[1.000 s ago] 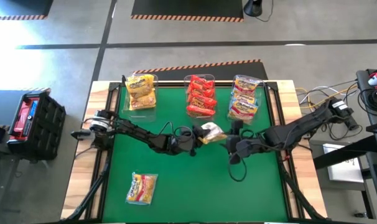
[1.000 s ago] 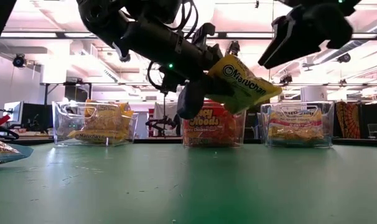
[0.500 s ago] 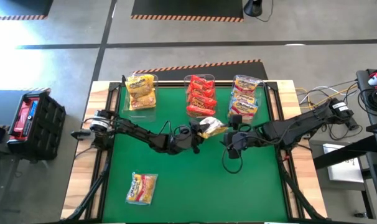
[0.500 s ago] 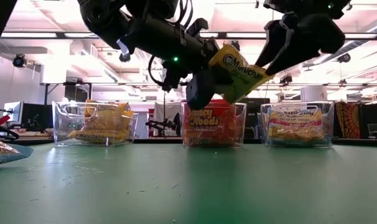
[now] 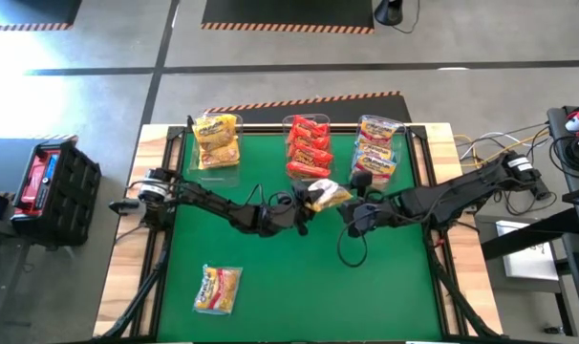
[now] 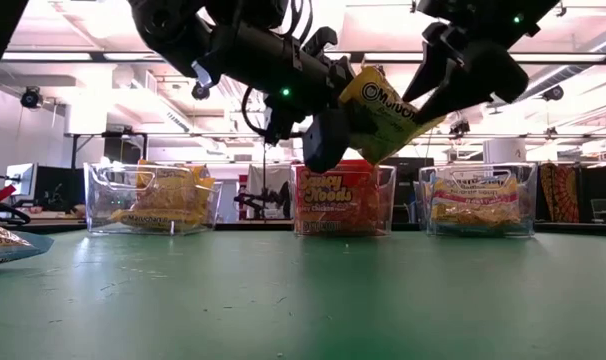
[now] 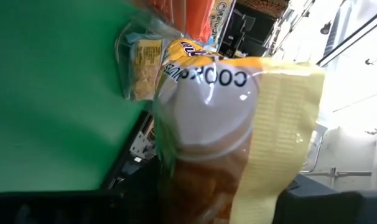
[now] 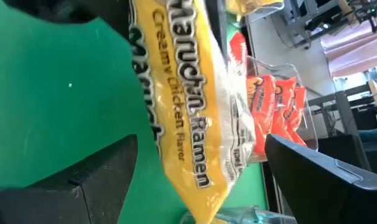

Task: Sort Maruchan noodles
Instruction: Put the yellow noodle pack into the left transparent bin

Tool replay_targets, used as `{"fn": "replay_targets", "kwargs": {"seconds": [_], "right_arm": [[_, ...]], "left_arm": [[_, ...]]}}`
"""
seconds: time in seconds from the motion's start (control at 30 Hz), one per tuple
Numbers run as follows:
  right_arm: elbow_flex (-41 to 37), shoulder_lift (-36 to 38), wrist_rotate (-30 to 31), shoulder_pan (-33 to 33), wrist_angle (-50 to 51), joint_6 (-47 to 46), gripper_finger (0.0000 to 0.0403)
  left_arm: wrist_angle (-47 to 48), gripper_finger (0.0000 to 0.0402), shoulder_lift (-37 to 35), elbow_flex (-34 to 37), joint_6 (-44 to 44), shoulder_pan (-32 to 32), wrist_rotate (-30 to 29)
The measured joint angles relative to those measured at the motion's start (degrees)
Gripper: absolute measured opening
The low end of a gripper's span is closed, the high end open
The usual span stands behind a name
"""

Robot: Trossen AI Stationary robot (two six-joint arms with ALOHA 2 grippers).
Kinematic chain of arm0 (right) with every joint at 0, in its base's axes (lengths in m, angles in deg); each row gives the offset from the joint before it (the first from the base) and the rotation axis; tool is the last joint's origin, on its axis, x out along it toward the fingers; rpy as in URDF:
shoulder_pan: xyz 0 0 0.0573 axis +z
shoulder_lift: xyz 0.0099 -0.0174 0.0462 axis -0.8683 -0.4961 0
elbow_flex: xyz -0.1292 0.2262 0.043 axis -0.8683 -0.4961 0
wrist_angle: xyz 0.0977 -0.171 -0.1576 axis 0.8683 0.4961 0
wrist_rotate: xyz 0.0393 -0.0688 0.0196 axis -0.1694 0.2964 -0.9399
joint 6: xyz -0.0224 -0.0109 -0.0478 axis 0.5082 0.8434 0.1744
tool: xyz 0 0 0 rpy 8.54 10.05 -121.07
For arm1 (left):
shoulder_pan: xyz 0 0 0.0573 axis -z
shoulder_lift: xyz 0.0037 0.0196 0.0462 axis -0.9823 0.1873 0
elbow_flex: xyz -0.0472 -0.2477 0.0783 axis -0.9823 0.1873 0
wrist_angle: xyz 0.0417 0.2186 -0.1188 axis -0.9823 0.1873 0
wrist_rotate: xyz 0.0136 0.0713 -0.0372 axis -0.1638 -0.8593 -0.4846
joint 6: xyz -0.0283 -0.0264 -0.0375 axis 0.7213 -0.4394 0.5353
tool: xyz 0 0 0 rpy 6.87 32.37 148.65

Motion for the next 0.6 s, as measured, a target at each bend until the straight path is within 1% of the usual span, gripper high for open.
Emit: {"fn": "replay_targets", "kwargs": {"seconds": [0.23,0.43,0.6], "right_arm": [[0.1,-1.3,-0.2,-0.3,-3.4,0.5,0.034],[0.1,-2.8,-0.2,-0.4,-3.6,0.5,0.0326],[0.1,-3.1,-0.1,-0.4,-4.2,0.5,0.0324]], "left_arm": [[-0.2,0.0123,0.0,-0.9,-1.6,-0.1,2.3],[-0.4,0.0123,0.0,-1.0,-2.1,-0.1,3.4],[-0.5,0.0123,0.0,-0.9,-2.3,-0.1,3.5]]}}
